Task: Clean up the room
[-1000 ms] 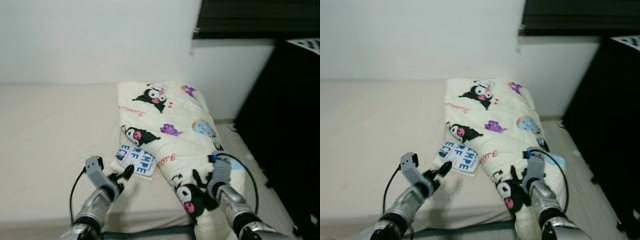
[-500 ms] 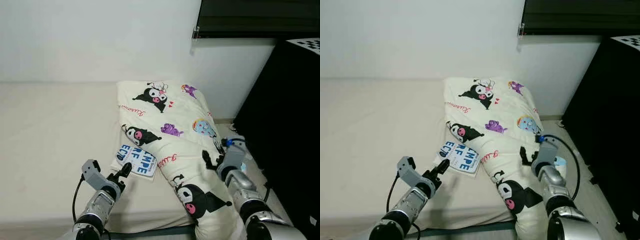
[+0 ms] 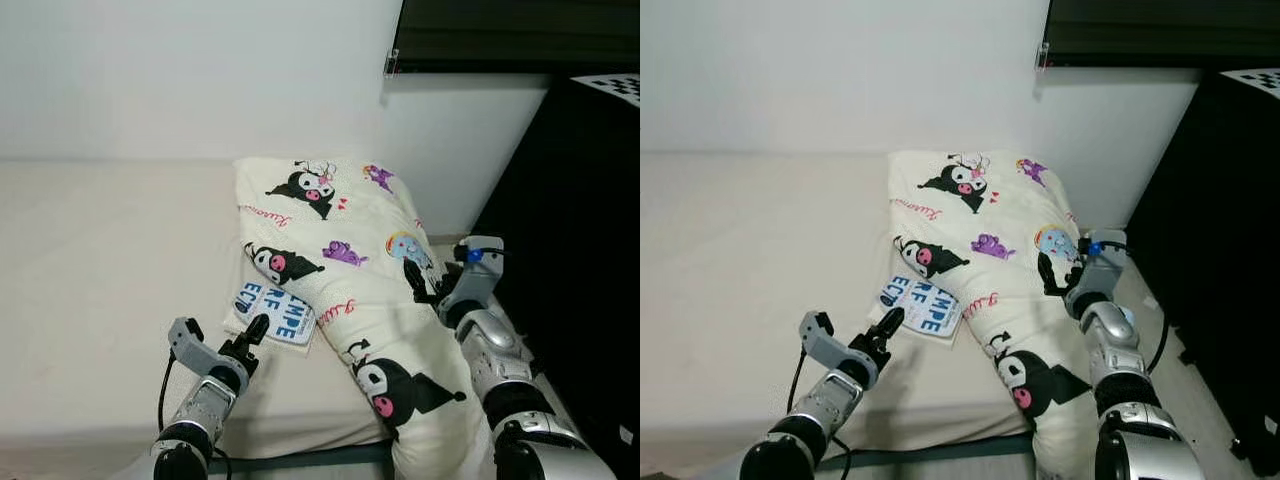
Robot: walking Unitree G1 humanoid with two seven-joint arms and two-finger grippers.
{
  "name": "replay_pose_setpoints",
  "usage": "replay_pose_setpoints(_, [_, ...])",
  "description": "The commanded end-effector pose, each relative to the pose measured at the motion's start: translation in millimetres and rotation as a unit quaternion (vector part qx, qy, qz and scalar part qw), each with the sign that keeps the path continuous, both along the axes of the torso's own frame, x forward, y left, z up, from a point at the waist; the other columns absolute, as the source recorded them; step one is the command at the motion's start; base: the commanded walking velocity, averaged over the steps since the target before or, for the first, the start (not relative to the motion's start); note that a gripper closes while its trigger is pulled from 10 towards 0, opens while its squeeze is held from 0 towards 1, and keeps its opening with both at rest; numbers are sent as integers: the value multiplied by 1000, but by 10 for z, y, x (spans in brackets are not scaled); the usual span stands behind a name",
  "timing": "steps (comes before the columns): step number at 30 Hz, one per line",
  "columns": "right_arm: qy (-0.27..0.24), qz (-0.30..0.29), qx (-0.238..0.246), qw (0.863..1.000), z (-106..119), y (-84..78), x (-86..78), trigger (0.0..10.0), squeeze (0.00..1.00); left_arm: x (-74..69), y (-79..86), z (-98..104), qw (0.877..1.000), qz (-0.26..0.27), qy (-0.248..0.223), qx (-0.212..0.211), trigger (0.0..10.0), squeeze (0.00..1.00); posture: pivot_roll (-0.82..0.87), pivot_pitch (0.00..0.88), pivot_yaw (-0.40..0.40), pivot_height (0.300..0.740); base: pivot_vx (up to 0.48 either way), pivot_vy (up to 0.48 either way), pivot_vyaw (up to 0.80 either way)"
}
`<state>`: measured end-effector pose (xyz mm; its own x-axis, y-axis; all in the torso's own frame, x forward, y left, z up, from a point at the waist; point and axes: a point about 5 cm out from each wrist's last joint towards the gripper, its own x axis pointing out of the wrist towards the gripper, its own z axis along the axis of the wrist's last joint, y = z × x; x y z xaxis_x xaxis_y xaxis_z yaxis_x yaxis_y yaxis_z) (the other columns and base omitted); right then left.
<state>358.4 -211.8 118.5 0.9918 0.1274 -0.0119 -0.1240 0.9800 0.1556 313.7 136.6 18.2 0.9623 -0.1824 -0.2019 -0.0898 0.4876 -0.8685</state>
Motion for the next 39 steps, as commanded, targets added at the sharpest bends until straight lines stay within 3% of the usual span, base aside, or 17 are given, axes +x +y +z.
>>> replay_pose_setpoints(1, [-7, 18, 15, 1000, 16, 69, -23, 10000, 0, 21, -26, 32, 1000, 1, -11, -10, 10000, 0, 3, 119, -5, 624, 0, 0, 0])
replay_pose_setpoints(14, [-64, 82, 44, 994, 292, 365, -141, 10000, 0, 154, 13, 229, 997, 21, -66, -30, 10000, 0, 10, 222, 12, 574, 0, 0, 0])
replay_pose_setpoints(18, [-98, 99, 59, 988, 550, 466, -224, 10000, 0, 227, -47, 369, 991, 28, -102, -80, 10000, 0, 9, 288, 40, 549, 0, 0, 0])
replay_pose_setpoints(22, [-106, 107, 63, 987, 619, 502, -252, 10000, 0, 271, -88, 452, 987, 30, -120, -102, 10000, 0, 8, 303, 42, 539, 0, 0, 0])
replay_pose_setpoints(25, [-116, 127, 64, 983, 752, 602, -333, 10000, 0, 402, -225, 706, 978, 28, -160, -129, 10000, 0, 5, 352, 54, 519, 0, 0, 0])
replay_pose_setpoints(29, [-118, 129, 66, 982, 805, 653, -373, 10000, 0, 488, -294, 861, 977, 33, -171, -125, 10000, 0, -1, 373, 61, 504, 0, 0, 0])
replay_pose_setpoints(34, [-115, 123, 71, 983, 895, 703, -455, 10000, 0, 602, -271, 1022, 984, 70, -150, -66, 10000, 0, -6, 422, 80, 479, 0, 0, 0])
replay_pose_setpoints(39, [-116, 111, 74, 984, 933, 686, -510, 10000, 0, 635, -219, 1049, 988, 89, -127, -25, 10000, 0, 0, 460, 94, 469, 0, 0, 0])
